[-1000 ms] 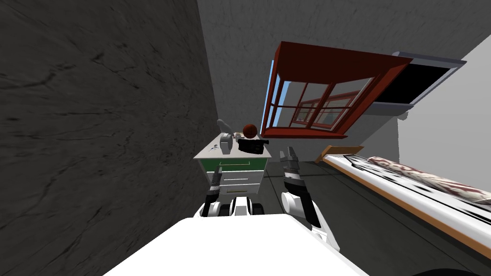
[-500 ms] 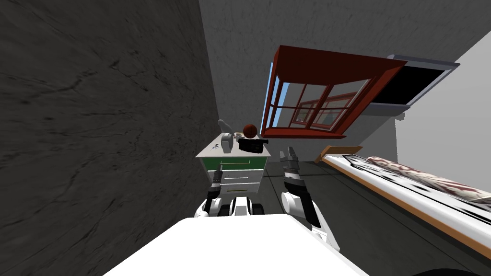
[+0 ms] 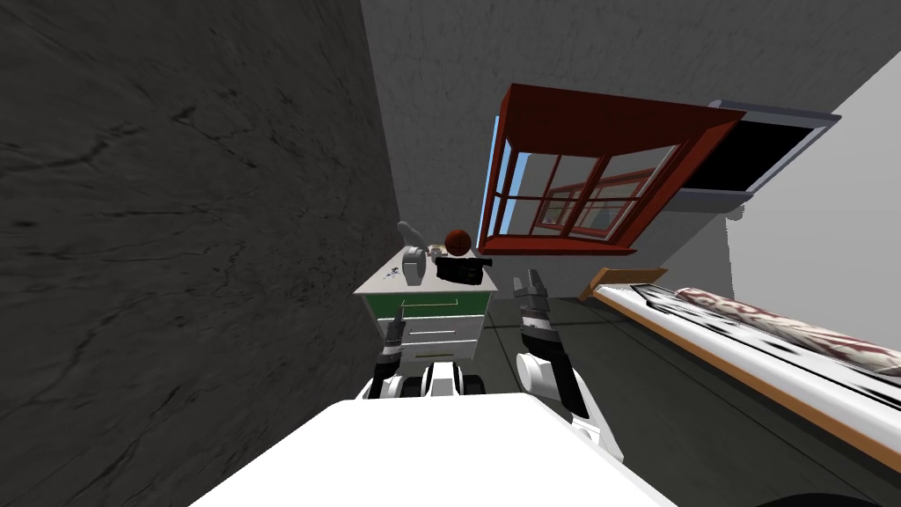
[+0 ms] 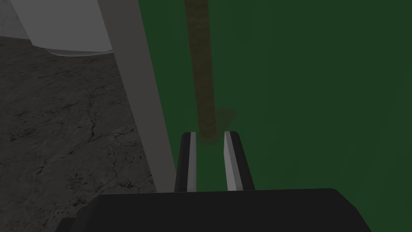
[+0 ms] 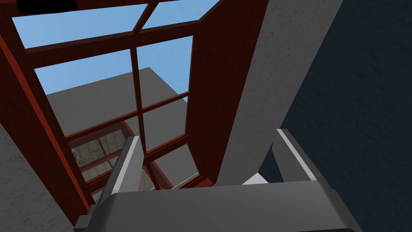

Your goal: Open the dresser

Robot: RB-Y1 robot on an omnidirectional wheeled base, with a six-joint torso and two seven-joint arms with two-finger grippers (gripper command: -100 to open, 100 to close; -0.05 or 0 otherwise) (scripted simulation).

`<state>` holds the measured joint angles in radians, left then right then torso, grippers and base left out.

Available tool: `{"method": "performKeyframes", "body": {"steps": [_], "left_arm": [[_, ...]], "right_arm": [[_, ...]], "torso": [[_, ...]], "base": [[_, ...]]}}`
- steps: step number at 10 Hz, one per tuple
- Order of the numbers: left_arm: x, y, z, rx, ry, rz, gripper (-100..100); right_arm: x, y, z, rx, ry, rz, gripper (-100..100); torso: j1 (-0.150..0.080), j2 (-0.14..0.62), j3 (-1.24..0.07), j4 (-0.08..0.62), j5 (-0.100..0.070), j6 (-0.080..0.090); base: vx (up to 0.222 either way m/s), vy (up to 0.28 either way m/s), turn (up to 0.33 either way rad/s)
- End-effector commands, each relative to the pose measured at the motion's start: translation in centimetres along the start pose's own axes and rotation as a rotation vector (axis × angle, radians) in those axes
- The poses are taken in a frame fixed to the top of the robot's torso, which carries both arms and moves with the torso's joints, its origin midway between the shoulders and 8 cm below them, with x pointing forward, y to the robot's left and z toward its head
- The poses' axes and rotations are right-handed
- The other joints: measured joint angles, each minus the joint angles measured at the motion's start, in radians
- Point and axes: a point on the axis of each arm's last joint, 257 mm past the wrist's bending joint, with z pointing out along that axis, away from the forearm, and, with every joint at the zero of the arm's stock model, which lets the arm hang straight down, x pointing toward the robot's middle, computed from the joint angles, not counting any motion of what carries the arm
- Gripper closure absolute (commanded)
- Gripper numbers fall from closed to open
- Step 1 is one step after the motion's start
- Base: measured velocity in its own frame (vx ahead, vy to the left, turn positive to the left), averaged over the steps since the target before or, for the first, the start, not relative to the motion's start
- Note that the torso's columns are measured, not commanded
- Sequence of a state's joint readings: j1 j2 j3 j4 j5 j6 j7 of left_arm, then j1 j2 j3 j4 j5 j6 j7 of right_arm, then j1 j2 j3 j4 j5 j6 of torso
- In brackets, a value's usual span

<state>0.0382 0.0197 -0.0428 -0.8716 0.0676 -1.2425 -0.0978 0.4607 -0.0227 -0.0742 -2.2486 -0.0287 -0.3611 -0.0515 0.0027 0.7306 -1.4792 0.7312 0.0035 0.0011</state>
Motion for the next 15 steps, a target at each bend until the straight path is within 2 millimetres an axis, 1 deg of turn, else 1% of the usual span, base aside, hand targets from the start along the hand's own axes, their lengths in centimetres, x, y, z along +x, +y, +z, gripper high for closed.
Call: {"method": "performKeyframes", "body": {"steps": [1,3,4,6,7,8,12,13,15], "left_arm": [[-0.3,0.0,-2.0,-0.022,-0.002,0.002,100],[-0.5,-1.0,-3.5,-0.012,-0.003,0.002,100],[-0.6,-0.8,-3.9,-0.022,-0.006,0.004,100],[-0.9,-1.8,-5.5,-0.014,-0.007,0.003,100],[-0.9,-2.1,-4.7,0.001,-0.008,0.003,100],[-1.8,-1.9,-4.4,-0.004,0.015,0.027,-100],[-2.9,-1.3,-3.0,-0.021,0.045,0.057,-100],[-3.1,-0.9,-2.1,-0.033,0.052,0.063,-100],[-3.2,-0.4,-1.1,-0.049,0.056,0.063,-100]], "right_arm": [[0.0,0.0,0.0,0.000,0.000,0.000,0],[0.0,0.0,0.0,0.000,0.000,0.000,0],[0.0,0.0,0.0,0.000,0.000,0.000,0],[0.0,0.0,0.0,0.000,0.000,0.000,0],[0.0,0.0,0.0,0.000,0.000,0.000,0],[0.0,0.0,0.0,0.000,0.000,0.000,0],[0.0,0.0,0.0,0.000,0.000,0.000,0],[0.0,0.0,0.0,0.000,0.000,0.000,0],[0.0,0.0,0.0,0.000,0.000,0.000,0]], "torso": [[0.000,0.000,0.000,0.000,0.000,0.000],[0.000,0.001,0.000,0.000,0.000,0.000],[0.000,0.000,0.000,0.000,0.000,0.000],[0.001,-0.001,0.000,-0.002,0.002,0.000],[0.000,0.000,0.000,0.000,0.000,0.000],[-0.001,0.004,0.001,0.004,-0.002,0.000],[-0.003,0.009,0.004,0.007,-0.004,-0.001],[-0.003,0.008,0.004,0.007,-0.004,-0.001],[-0.003,0.008,0.003,0.007,-0.004,-0.001]], "base": [[0.045,-0.002,-0.011],[0.054,0.002,-0.019],[0.051,-0.007,-0.004],[0.049,-0.009,-0.017],[0.020,-0.008,0.001],[-0.011,-0.008,0.013],[-0.034,-0.011,0.013],[-0.062,-0.023,0.030],[-0.061,-0.018,0.023]]}}
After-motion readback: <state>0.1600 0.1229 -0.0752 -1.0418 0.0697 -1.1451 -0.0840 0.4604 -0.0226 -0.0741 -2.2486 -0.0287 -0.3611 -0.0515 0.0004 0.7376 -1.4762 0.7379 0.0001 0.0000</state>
